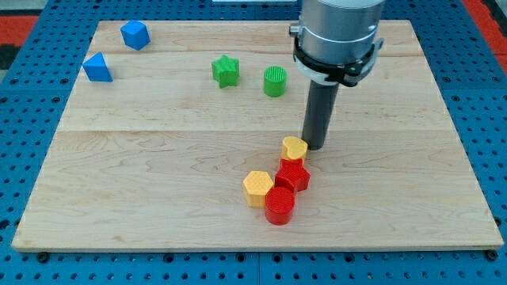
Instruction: Push the red circle right to the red star
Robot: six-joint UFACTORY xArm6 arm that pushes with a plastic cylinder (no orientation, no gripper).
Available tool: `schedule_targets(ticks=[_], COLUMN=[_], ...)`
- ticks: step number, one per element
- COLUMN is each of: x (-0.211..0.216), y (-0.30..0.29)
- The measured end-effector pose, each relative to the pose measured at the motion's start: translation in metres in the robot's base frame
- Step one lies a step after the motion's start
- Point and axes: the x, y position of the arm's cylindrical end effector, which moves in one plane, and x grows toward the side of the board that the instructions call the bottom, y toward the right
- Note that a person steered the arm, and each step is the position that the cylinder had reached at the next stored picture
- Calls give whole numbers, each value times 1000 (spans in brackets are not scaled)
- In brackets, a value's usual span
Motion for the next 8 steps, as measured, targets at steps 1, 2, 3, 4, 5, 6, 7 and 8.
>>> schedule_targets(ticks=[1, 2, 3, 4, 5, 6, 7, 8], x=[15, 30, 54, 71, 73, 114, 148, 138], y=[-7, -18, -18, -18, 22, 69, 59, -43])
